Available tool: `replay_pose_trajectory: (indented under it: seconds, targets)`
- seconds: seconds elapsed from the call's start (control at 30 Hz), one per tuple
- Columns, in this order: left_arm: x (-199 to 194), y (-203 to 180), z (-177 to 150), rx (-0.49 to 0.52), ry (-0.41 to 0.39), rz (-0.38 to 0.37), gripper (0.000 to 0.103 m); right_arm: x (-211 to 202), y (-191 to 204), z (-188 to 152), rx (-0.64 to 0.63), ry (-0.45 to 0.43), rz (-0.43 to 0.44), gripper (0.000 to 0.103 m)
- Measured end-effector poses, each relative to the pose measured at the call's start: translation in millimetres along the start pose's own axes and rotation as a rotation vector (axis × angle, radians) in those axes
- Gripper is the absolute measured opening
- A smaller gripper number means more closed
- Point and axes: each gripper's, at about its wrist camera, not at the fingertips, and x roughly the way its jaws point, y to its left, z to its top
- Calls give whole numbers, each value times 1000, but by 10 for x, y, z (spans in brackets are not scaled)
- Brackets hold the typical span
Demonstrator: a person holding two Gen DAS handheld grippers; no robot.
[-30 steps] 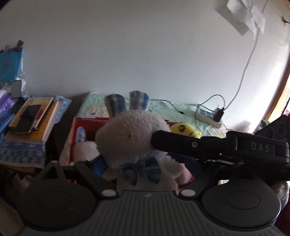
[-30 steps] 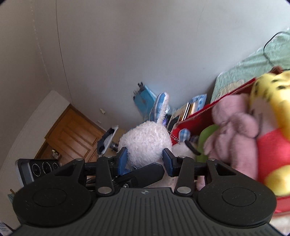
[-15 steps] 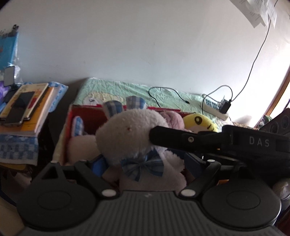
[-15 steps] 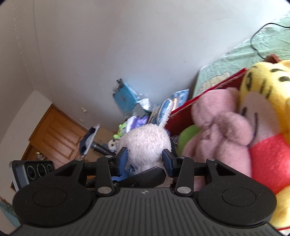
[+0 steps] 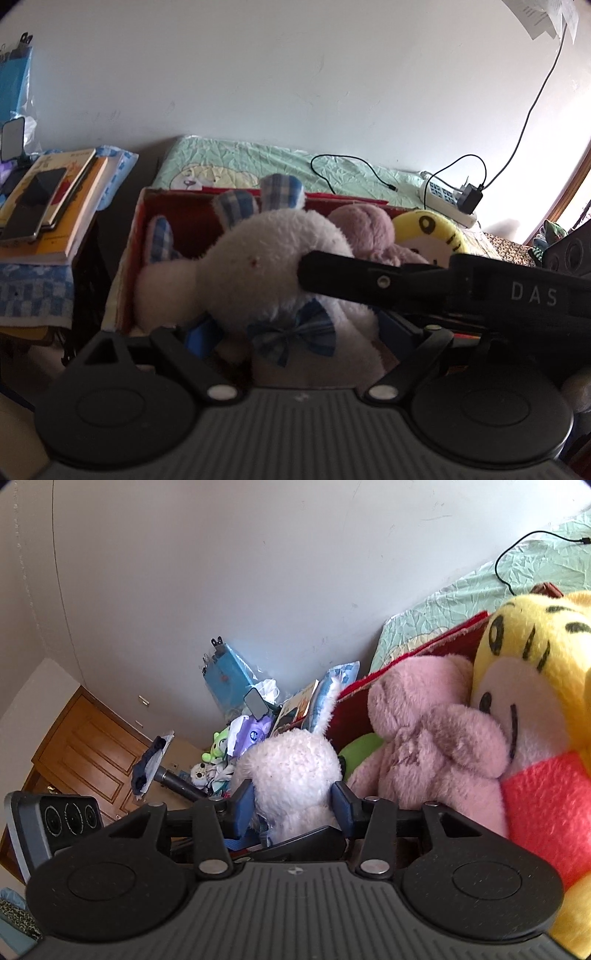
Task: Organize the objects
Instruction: 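Lower the white bunny into the red box and open the right gripper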
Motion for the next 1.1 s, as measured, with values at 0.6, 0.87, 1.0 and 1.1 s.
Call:
replay_pose_trajectory:
  seconds: [0.6,0.87,1.0,1.1]
  targets:
    - [-191,-123,-21,-13,39,154,100,-263,28,-26,20,-48,-51,52]
    - [-250,-224,-47,-3,58,256,100,-406,87,-85,-24,-81,-113,52]
    - [-276,-316,-74,17,56,302,100,-471,78,-114,-28,-98,-140,51]
    - [-291,-394,-95,33,51,347,100,-521,88,-146,-37,-110,-158,51]
